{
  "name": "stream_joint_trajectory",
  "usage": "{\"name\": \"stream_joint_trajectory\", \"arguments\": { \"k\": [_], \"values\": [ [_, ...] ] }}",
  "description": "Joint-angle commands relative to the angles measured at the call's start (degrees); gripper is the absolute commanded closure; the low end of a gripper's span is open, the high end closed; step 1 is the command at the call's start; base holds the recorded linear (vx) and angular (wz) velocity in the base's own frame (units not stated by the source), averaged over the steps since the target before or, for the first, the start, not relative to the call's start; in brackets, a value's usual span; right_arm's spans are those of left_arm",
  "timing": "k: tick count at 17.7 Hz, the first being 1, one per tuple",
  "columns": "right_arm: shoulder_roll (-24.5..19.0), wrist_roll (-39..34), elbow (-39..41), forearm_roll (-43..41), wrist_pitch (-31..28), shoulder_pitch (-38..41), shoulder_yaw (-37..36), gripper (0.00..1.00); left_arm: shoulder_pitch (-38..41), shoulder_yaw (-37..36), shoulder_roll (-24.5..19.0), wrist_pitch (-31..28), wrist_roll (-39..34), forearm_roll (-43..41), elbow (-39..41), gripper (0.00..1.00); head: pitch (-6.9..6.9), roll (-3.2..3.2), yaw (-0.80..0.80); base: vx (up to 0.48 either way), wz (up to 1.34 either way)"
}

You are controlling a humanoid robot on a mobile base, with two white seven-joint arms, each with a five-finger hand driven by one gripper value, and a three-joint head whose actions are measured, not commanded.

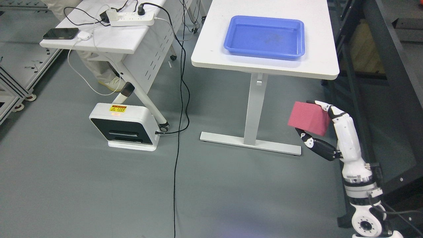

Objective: Pick pink block from left shelf to tray
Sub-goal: 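Turn and drive toward the blue tray holding the block in the right hand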

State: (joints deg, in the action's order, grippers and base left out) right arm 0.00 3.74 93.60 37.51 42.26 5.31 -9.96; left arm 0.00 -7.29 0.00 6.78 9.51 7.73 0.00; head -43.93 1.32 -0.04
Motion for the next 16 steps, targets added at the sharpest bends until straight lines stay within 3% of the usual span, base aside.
{"name": "stream_joint_trajectory", "arguments": {
  "k": [1, 16],
  "values": [
    [1.00, 0.21, 0.00, -0.59, 0.27, -0.04, -0.05, 0.95, 1.14, 0.00, -1.00, -0.01, -0.02, 0.00, 1.00, 0.00, 0.00, 0.00, 0.00, 0.193, 0.02],
    [1.00, -2.16, 0.00, 0.72, 0.36, 1.19, 1.61, 0.95, 1.14, 0.00, -1.00, -0.01, -0.02, 0.00, 1.00, 0.00, 0.00, 0.00, 0.00, 0.203, 0.00]
  ]
}}
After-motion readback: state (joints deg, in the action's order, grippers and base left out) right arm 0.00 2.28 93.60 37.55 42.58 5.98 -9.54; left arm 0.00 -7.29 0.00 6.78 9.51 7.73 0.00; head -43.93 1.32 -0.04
